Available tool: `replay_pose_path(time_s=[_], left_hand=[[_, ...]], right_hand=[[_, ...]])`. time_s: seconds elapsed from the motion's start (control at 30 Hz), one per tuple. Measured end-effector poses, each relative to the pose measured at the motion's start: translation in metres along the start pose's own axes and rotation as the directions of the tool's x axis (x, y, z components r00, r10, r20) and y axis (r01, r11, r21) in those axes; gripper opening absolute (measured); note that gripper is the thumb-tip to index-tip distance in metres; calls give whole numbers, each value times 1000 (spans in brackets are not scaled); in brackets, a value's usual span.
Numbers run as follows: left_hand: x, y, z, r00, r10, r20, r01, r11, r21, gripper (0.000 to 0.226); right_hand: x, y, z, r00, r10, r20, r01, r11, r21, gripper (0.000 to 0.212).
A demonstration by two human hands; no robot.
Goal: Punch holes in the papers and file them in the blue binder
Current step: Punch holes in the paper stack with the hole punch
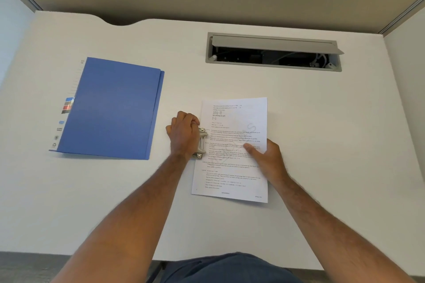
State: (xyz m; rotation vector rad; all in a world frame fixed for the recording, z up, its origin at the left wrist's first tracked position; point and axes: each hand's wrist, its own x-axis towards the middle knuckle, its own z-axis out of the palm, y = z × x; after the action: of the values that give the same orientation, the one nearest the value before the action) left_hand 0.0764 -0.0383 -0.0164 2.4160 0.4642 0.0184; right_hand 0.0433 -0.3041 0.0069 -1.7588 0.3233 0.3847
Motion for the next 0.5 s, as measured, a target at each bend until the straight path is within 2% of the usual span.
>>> replay_pose_path(time_s=[0.17, 0.27, 0.37, 0.5], left_hand=[[1, 7, -5, 997, -43, 68, 44, 999, -14, 19], [2, 8, -12, 992, -91, 82, 100, 988, -118, 18], [-1, 4, -18, 989, -108, 104, 123, 980, -155, 25], [-21, -2, -22, 990, -38, 136, 52, 994, -101, 45]], right_hand=[[-1, 1, -1, 1000, -13, 2, 13, 1000, -17, 25], [0, 2, -1, 1000, -14, 12, 14, 1000, -11, 27], [-1, 2, -2, 1000, -18, 20, 18, 1000, -1, 28], [-2, 2, -4, 999, -33, 15, 33, 999, 3, 26]])
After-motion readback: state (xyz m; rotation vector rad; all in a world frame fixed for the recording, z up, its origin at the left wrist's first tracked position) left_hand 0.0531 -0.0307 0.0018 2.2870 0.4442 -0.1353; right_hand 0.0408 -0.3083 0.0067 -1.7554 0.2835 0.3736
